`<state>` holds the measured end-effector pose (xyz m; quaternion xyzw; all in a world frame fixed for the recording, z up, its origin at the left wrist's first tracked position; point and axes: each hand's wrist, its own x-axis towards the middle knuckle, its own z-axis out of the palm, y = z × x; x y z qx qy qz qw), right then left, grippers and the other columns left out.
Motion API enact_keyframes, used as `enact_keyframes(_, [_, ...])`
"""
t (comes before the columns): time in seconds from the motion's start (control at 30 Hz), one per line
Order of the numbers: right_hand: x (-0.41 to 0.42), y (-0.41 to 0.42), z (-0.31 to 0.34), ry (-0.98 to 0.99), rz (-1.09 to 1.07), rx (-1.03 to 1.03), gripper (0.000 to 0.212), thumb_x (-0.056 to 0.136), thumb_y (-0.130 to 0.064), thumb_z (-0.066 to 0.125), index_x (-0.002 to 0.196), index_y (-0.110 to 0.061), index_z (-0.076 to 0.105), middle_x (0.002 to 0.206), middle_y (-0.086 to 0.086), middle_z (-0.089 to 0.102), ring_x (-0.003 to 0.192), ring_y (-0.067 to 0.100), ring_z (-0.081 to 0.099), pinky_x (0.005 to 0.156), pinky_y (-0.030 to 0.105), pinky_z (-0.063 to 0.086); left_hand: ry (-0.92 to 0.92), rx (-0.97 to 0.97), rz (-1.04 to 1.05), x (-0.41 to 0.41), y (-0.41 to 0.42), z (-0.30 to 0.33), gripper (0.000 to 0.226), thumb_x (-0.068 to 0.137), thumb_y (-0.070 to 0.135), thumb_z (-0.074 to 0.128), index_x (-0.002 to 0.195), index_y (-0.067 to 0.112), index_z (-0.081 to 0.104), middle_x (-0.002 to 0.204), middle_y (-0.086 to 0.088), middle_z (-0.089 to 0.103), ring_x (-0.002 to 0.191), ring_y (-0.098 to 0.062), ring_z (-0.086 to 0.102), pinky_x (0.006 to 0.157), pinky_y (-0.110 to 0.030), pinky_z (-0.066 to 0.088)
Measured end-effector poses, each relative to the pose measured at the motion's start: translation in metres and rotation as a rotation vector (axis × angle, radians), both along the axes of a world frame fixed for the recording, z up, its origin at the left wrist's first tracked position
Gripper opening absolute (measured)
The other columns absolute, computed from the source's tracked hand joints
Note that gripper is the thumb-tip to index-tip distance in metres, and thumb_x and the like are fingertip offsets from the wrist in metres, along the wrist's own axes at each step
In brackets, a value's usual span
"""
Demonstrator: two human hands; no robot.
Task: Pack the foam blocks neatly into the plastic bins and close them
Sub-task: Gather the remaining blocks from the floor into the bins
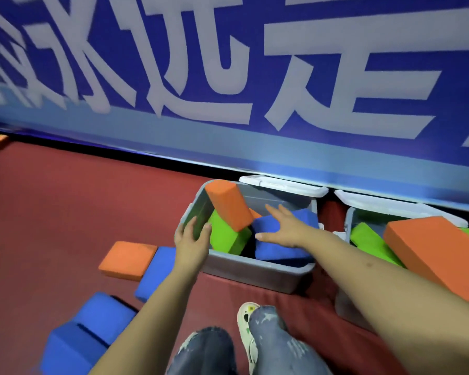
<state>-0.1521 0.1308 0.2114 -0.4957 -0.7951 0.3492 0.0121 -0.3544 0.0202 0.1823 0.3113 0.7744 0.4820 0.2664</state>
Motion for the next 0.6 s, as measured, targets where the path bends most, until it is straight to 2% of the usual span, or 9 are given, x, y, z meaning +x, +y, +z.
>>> enact_keyframes(0.07, [-0.011,-0.012,0.0,0.023,0.048,-0.004,0.092,0.083,-0.049,0.065,0.151,-0.028,0.008,0.159,0.011,-0.001,0.147,0.02,0.0,0.116,0.033,0.012,-0.02,-0.065,0.078,-0.018,-0.018,-0.011,0.053,0.094,0.041,0.053,0.141,0.018,0.043,0.149,-0.013,0.031,0.132,-0.029,0.038,0.109,-0.035,0.031])
enact_keyframes(0.13, [-0.031,-0.023,-0.003,0.018,0.096,-0.037,0.093,0.082,-0.049,0.066,0.152,-0.025,0.009,0.159,0.011,0.003,0.147,0.021,0.004,0.116,0.031,0.012,-0.06,-0.137,0.171,-0.041,-0.037,-0.022,0.059,0.089,0.05,0.054,0.14,0.023,0.042,0.142,-0.016,0.039,0.122,-0.037,0.047,0.104,-0.051,0.041])
enact_keyframes(0.17, [-0.044,-0.029,-0.007,0.006,0.114,-0.052,0.094,0.081,-0.051,0.066,0.152,-0.024,0.01,0.158,0.011,0.006,0.146,0.022,0.008,0.117,0.031,0.014,-0.08,-0.175,0.205,-0.053,-0.047,-0.029,0.061,0.088,0.052,0.055,0.141,0.023,0.041,0.141,-0.017,0.04,0.121,-0.038,0.048,0.101,-0.054,0.043])
enact_keyframes(0.27, [-0.092,-0.047,-0.024,-0.035,0.181,-0.067,0.093,0.08,-0.055,0.065,0.152,-0.02,0.016,0.157,0.01,0.015,0.144,0.024,0.015,0.116,0.032,0.018,-0.093,-0.271,0.27,-0.091,-0.081,-0.051,0.063,0.089,0.046,0.056,0.143,0.019,0.038,0.141,-0.019,0.037,0.12,-0.038,0.047,0.098,-0.048,0.045])
enact_keyframes(0.37, [-0.147,-0.073,-0.05,-0.033,0.234,-0.159,0.088,0.082,-0.052,0.064,0.15,-0.015,0.023,0.155,0.007,0.025,0.141,0.021,0.027,0.112,0.028,0.023,-0.142,-0.357,0.335,-0.133,-0.12,-0.083,0.064,0.089,0.044,0.057,0.143,0.017,0.037,0.139,-0.018,0.039,0.109,-0.036,0.051,0.087,-0.043,0.05])
enact_keyframes(0.5, [-0.217,-0.107,-0.11,-0.095,0.24,-0.304,0.088,0.078,-0.06,0.063,0.148,-0.021,0.026,0.152,0.009,0.031,0.134,0.024,0.039,0.109,0.033,0.035,-0.18,-0.453,0.448,-0.184,-0.174,-0.135,0.066,0.089,0.04,0.06,0.143,0.011,0.037,0.144,-0.02,0.039,0.127,-0.035,0.044,0.095,-0.037,0.041])
enact_keyframes(0.6, [-0.253,-0.13,-0.156,-0.103,0.187,-0.458,0.082,0.083,-0.056,0.059,0.149,-0.023,0.024,0.148,0.008,0.035,0.119,0.025,0.051,0.093,0.032,0.046,-0.212,-0.531,0.512,-0.213,-0.202,-0.174,0.07,0.086,0.041,0.065,0.142,0.01,0.038,0.144,-0.022,0.04,0.129,-0.036,0.043,0.105,-0.044,0.039])
